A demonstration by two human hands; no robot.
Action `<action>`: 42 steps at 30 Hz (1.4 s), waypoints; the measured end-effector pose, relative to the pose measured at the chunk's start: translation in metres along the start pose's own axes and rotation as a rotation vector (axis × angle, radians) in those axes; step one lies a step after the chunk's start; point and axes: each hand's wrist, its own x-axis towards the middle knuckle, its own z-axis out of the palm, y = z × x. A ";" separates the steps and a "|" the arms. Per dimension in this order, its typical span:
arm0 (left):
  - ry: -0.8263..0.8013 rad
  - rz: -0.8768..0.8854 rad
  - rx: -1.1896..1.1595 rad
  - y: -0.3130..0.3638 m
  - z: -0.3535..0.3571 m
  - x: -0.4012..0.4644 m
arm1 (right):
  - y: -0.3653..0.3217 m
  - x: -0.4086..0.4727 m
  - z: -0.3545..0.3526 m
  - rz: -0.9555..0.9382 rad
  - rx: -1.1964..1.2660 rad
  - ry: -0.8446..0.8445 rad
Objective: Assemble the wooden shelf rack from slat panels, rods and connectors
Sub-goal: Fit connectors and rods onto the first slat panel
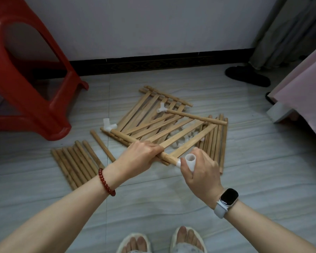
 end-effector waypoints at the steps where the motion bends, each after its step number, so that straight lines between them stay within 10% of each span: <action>1: 0.013 -0.001 -0.010 -0.001 0.000 0.000 | -0.003 0.001 0.001 0.074 0.031 -0.026; 9: -0.011 -0.026 -0.063 -0.003 0.026 -0.024 | -0.025 0.018 0.015 -0.229 -0.090 -0.296; 16: 0.214 -0.395 -0.360 -0.016 0.019 -0.049 | -0.014 0.029 0.016 -0.025 0.379 -0.443; 22: 0.183 -0.607 -0.459 -0.025 -0.007 -0.082 | 0.001 0.060 0.042 -0.336 -0.329 -0.693; 26: 0.175 -0.771 -0.600 -0.030 -0.023 -0.097 | -0.027 0.091 0.056 -0.654 -0.342 -0.515; 36: 0.538 -0.577 -1.722 -0.005 -0.094 -0.144 | -0.087 0.080 0.017 -0.710 -0.289 -0.484; 42: 0.590 -0.944 -1.056 0.025 -0.089 -0.118 | -0.100 0.019 0.002 -0.643 -0.318 -0.648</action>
